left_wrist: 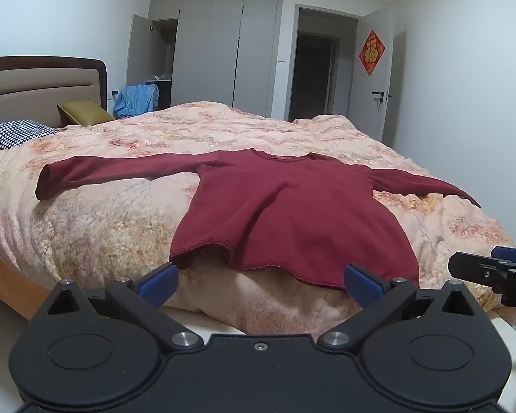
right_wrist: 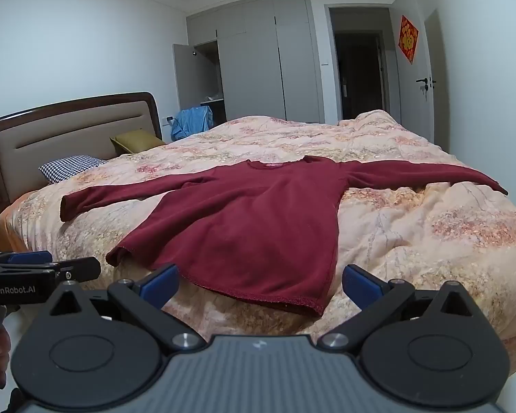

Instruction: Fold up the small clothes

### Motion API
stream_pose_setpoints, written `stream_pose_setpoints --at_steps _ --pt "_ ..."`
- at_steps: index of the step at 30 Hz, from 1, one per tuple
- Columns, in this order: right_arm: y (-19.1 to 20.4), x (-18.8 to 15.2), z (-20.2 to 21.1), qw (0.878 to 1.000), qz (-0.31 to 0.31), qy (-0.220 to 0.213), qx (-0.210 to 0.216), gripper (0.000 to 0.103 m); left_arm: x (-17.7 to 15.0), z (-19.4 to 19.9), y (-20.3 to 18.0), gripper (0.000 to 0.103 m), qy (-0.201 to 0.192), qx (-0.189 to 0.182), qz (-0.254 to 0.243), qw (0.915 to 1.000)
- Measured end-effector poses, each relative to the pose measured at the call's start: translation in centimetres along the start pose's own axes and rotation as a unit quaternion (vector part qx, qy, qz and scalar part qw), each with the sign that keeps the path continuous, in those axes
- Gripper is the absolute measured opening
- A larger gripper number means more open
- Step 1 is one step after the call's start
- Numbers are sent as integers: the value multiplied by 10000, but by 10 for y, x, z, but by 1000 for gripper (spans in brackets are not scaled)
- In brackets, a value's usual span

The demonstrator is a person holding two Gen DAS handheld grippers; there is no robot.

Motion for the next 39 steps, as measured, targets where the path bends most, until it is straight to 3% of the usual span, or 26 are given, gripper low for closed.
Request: stream_pose_setpoints --at_steps 39 --pt "-4 -4 2 10000 -66 66 -5 103 0 0 0 102 20 15 -28 10000"
Point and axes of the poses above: each gripper's, at about its wrist camera, not at the fingertips, and z roughly against the way its jaws point, y to its left, x to its top, the point moved 10 cm from there along -z, roughly the way its jaws point, and after that the axes turned 7 degrees about x, right-handed, at the moved point
